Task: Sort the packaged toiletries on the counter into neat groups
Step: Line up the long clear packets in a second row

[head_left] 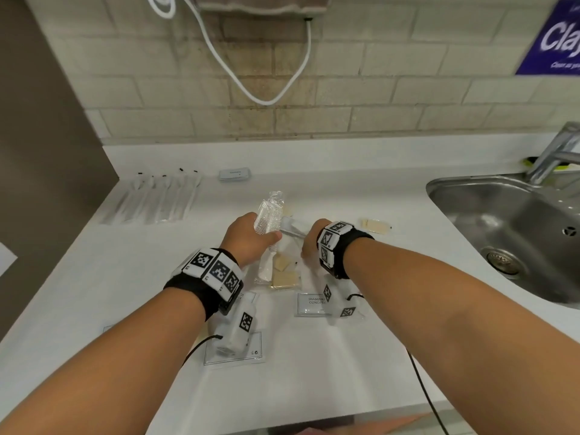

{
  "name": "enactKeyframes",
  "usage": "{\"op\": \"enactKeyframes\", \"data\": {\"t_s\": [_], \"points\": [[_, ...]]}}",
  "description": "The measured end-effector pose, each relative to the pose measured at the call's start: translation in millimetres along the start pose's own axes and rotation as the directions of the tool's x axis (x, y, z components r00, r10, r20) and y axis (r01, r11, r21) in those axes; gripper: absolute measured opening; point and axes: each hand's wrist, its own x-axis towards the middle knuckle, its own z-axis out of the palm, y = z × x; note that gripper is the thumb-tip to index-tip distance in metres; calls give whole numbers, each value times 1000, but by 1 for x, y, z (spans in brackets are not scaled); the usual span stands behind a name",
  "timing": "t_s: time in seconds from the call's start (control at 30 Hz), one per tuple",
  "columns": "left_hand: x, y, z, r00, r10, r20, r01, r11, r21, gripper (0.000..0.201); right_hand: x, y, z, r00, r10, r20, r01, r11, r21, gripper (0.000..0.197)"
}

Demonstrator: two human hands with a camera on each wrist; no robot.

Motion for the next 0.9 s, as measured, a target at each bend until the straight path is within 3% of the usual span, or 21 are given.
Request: {"op": "enactKeyframes", "data": {"t_s": [0.1, 0.2, 0.3, 0.4, 0.47, 0.57, 0.7, 0.9], "points": [[1, 4, 3, 1000, 4, 10, -4, 1000, -4, 34, 1, 2, 4, 999, 41, -35, -41, 999, 18, 45], [4, 10, 7, 999, 19, 30, -20, 1000, 8, 41, -10, 6, -1, 998, -19, 59, 19, 1000, 0, 39], [7, 21, 13, 998, 23, 50, -24, 1000, 19, 43, -23, 15, -18, 999, 16, 50, -20, 997, 73, 8], [8, 34, 21, 997, 42, 65, -43, 999, 14, 23, -18, 40, -24, 994, 94, 58, -101, 987, 126, 29], [8, 41, 27, 996, 52, 75, -54, 998, 21, 17, -20, 64, -28, 989, 140, 47, -148, 954, 262, 25], [7, 49, 37, 992, 71, 108, -74, 997, 21, 22, -29, 96, -27, 956, 280, -87, -247, 929, 277, 22], [3, 57, 49, 985, 89, 148, -90, 996, 0, 38, -51, 108, -6, 925, 378, -48, -370, 921, 119, 46], [1, 60, 57, 982, 93, 167, -99, 995, 26, 38, -54, 104, 8, 916, 398, -53, -386, 908, 163, 53]]}}
